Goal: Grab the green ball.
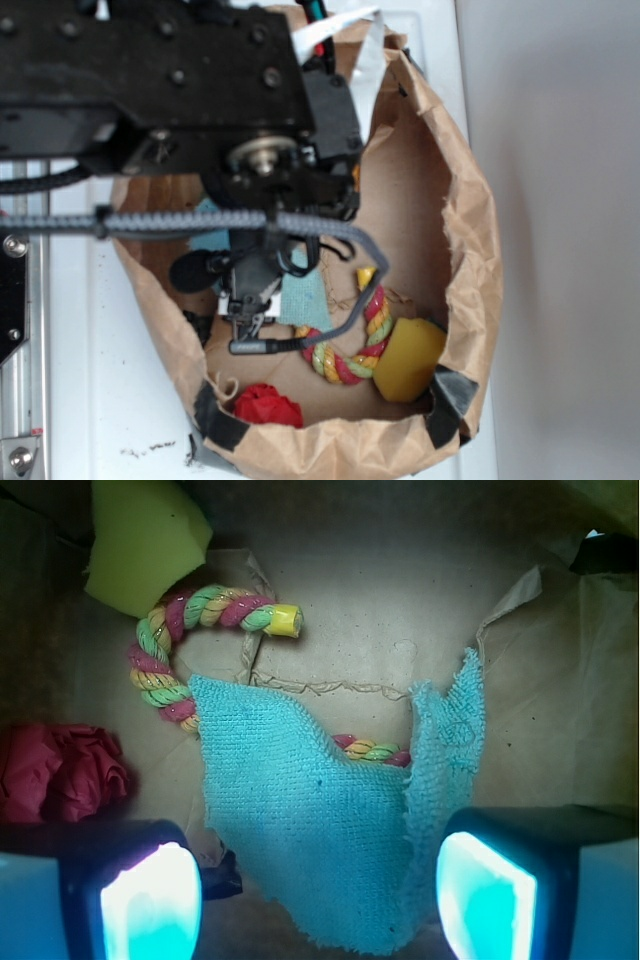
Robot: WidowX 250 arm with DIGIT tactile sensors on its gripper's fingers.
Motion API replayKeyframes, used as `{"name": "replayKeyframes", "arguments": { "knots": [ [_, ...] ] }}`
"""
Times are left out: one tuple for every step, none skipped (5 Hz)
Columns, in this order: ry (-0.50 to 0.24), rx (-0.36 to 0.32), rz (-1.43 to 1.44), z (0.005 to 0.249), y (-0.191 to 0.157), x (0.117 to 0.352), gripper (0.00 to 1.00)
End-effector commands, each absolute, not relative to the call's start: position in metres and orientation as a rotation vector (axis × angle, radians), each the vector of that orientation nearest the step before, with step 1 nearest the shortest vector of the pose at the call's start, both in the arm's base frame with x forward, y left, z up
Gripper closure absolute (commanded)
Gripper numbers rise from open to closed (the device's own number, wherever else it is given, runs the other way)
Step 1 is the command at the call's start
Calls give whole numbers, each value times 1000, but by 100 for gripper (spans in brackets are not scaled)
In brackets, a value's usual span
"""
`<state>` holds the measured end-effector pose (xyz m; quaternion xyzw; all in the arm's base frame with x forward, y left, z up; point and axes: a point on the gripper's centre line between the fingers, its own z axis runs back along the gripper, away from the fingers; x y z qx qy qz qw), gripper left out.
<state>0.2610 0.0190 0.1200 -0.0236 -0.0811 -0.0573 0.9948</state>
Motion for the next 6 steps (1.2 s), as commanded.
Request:
{"name": "replayKeyframes", "arguments": {
  "knots": [
    [-136,33,-127,98,50,255,0],
    [-157,60,-104,102,67,256,0],
    [-172,96,-121,103,70,254,0],
    [-147,104,-191,101,67,237,0],
    [-132,93,-247,102,70,220,0],
    [-153,54,-333,106,72,206,0]
  ]
}}
